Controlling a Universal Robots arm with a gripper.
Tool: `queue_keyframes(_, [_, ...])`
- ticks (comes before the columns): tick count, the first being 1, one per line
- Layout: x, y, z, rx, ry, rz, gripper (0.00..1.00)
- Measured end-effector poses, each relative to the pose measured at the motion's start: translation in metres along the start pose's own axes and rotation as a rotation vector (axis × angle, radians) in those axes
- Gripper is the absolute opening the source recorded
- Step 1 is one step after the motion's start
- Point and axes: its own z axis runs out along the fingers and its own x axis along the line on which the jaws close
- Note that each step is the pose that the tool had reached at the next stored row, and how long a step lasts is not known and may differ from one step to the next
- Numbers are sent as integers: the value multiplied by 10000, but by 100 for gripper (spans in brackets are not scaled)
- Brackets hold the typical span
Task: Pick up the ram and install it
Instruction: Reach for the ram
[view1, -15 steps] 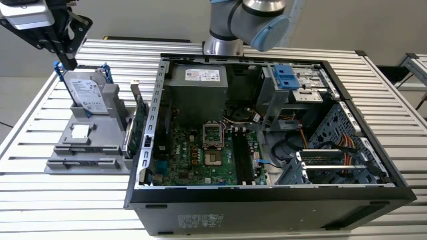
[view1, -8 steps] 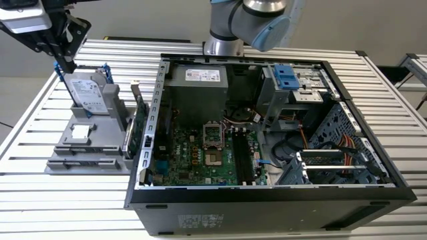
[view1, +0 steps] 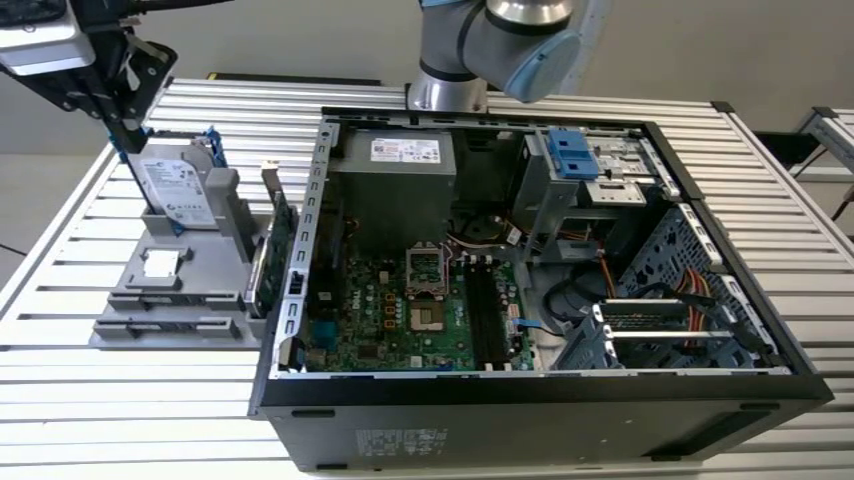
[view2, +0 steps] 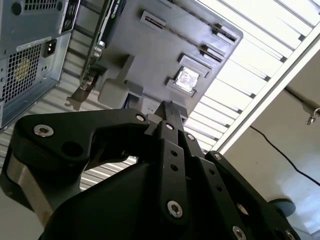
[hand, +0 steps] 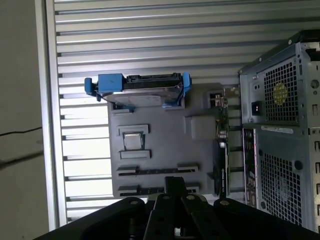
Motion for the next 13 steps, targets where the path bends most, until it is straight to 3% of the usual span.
queue_keyframes(13, [11, -167, -2, -4, 6, -97, 0])
